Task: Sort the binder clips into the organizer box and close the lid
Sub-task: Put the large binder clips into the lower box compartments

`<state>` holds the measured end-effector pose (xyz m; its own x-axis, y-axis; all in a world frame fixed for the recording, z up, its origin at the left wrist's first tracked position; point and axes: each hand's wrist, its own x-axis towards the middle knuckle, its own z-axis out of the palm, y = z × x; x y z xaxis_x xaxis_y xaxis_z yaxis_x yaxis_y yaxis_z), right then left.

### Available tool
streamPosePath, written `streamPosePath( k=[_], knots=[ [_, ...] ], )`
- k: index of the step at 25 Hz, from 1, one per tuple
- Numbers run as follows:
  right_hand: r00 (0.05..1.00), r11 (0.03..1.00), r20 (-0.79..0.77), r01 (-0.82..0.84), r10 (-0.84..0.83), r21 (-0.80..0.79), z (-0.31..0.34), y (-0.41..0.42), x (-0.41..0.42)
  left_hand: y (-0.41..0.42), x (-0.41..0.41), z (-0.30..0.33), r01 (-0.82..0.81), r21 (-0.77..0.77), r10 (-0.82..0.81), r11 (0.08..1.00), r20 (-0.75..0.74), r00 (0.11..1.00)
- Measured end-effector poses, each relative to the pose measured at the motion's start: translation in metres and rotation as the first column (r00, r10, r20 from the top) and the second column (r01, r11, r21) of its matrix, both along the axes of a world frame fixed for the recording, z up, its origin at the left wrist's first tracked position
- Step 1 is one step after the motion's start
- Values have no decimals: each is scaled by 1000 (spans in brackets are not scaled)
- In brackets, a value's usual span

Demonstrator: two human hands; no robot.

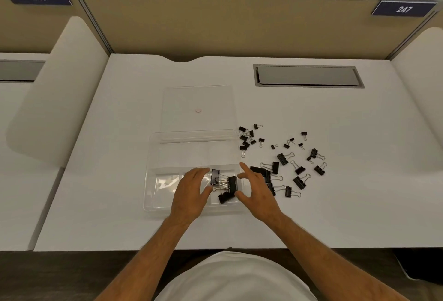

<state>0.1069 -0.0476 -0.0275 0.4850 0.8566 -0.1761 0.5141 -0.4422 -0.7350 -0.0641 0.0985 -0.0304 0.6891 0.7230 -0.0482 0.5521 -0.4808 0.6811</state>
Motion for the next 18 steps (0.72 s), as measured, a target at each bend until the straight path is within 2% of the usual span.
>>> streamPosePath(
  k=[6, 12, 18],
  knots=[
    [992, 991, 21, 129, -128, -28, -2, -44, 31, -18, 37, 9, 68, -44, -64, 997, 83, 994],
    [989, 991, 105, 113, -105, -78, -5, -86, 65, -42, 86, 13, 166, -34, -165, 985, 50, 985],
    [996, 988, 20, 92, -90, -122, 1, -124, 103, -64, 145, 6, 227, -91, -231, 970, -42, 972]
  ],
)
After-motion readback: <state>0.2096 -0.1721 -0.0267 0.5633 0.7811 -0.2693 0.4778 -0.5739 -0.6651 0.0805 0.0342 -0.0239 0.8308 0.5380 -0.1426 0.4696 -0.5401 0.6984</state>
